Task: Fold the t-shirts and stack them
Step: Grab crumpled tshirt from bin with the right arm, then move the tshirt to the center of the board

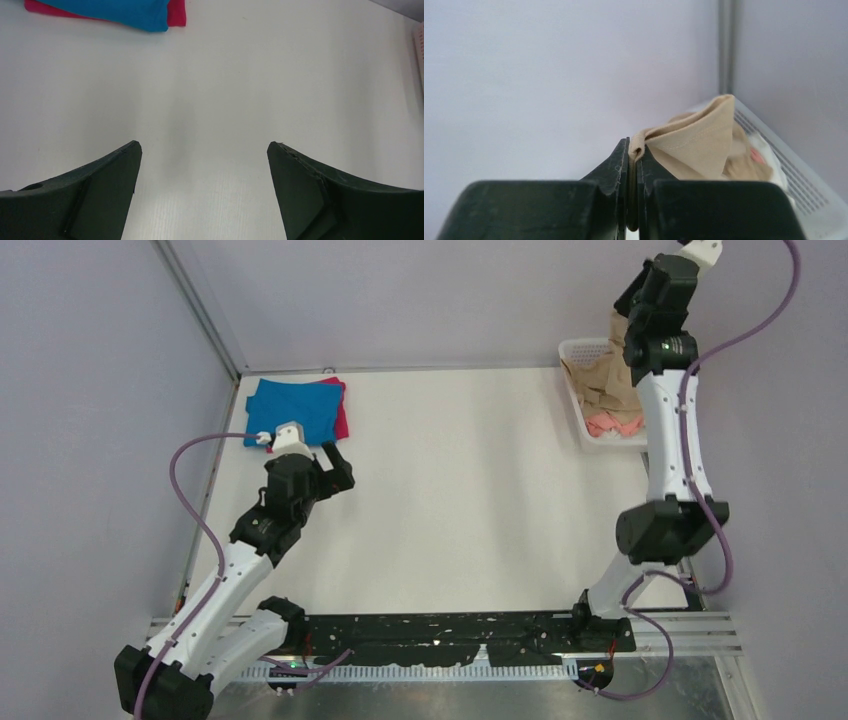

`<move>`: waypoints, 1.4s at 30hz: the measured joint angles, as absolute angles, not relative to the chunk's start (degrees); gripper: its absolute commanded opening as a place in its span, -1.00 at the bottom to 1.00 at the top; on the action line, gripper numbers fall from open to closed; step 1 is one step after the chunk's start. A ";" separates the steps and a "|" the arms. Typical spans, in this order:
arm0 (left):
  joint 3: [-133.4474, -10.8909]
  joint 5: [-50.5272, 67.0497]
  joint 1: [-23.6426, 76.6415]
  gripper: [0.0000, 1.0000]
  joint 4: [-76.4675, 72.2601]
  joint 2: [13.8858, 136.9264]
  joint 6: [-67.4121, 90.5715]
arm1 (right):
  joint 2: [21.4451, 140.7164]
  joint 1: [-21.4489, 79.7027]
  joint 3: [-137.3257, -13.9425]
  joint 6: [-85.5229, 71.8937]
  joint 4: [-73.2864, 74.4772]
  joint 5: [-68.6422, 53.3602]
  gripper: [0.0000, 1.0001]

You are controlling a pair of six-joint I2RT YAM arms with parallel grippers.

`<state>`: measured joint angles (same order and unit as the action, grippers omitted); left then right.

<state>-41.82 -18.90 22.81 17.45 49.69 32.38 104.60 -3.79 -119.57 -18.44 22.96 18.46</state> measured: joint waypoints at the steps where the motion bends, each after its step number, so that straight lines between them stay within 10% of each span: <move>1: -41.82 -18.39 22.81 0.99 17.80 49.69 32.56 | 99.83 -2.35 -118.10 -17.26 21.65 16.86 -0.88; 8: -41.82 -15.29 22.81 0.99 20.01 48.53 32.86 | 80.36 12.80 -121.25 -13.39 12.84 0.36 -0.88; 24: -41.82 -14.22 22.81 0.99 23.16 43.44 34.13 | 87.66 27.29 -124.81 -20.29 9.02 -19.70 -0.88; 36: -42.13 -16.01 22.81 0.99 23.99 49.43 35.05 | 60.99 25.71 -69.36 -13.30 13.04 7.49 -0.86; 40: -44.31 -15.22 22.81 0.99 24.99 56.84 35.81 | 60.49 16.58 -53.49 -16.43 15.75 14.74 -0.44; 42: -45.43 -14.92 22.81 0.99 25.19 59.90 36.01 | 64.51 12.60 -49.74 -17.96 17.21 16.75 0.32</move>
<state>-45.43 -14.92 22.81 25.19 59.90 36.01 64.51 12.60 -49.74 -17.96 17.21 16.75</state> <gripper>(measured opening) 0.994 0.248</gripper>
